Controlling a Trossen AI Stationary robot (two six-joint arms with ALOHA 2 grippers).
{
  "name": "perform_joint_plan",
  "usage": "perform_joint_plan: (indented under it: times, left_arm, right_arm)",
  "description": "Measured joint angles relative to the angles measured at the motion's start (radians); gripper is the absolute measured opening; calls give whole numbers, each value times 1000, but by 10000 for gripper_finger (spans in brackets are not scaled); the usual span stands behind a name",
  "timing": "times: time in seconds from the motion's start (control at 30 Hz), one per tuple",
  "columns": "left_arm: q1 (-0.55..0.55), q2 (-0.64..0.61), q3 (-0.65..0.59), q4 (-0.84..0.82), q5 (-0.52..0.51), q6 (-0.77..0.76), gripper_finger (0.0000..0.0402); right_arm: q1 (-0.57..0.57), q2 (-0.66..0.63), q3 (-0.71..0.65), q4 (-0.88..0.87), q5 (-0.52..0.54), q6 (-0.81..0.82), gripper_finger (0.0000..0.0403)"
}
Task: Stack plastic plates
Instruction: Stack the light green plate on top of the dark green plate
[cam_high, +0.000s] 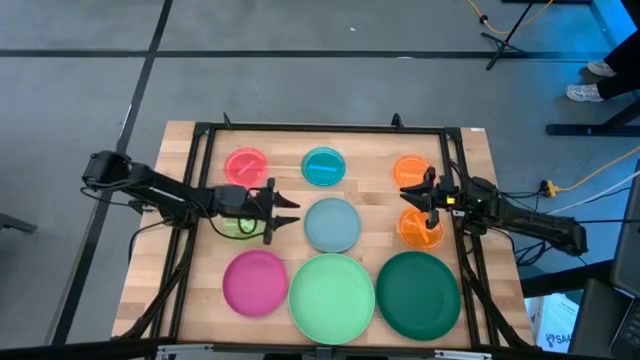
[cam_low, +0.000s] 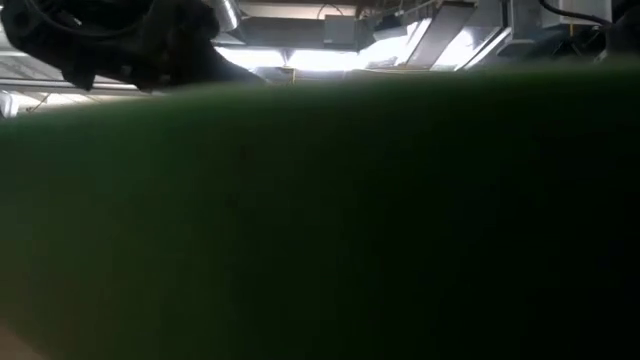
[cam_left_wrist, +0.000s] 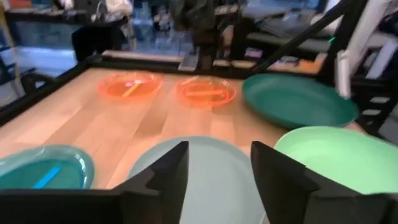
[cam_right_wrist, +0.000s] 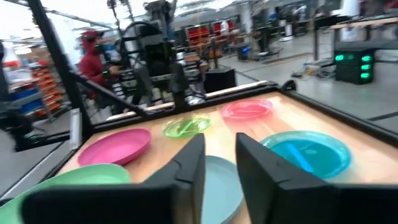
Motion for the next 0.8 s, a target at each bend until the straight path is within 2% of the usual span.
perform_joint_plan:
  times: [0.2, 0.3, 0.43, 0.57, 0.67, 0.8]
  left_arm:
    - [-14, 110, 107, -38, -134, 9, 175]
    - [-15, 138, 143, -37, -137, 0, 175]
    - [-14, 167, 185, -85, -137, -114, 175]
    - [-18, 216, 252, -260, -101, -237, 174]
    - [-42, 275, 298, -377, -17, -304, 174]
    - [-70, 347, 365, -437, 76, -336, 174]
  right_arm:
    - [0, 51, 0, 92, -36, 26, 150]
    - [0, 77, 0, 130, -44, 27, 164]
    - [0, 115, 0, 176, -44, 27, 167]
    - [0, 168, 0, 236, -43, 27, 168]
    - [0, 204, 0, 254, -43, 27, 168]
    - [0, 250, 0, 275, -32, 27, 168]
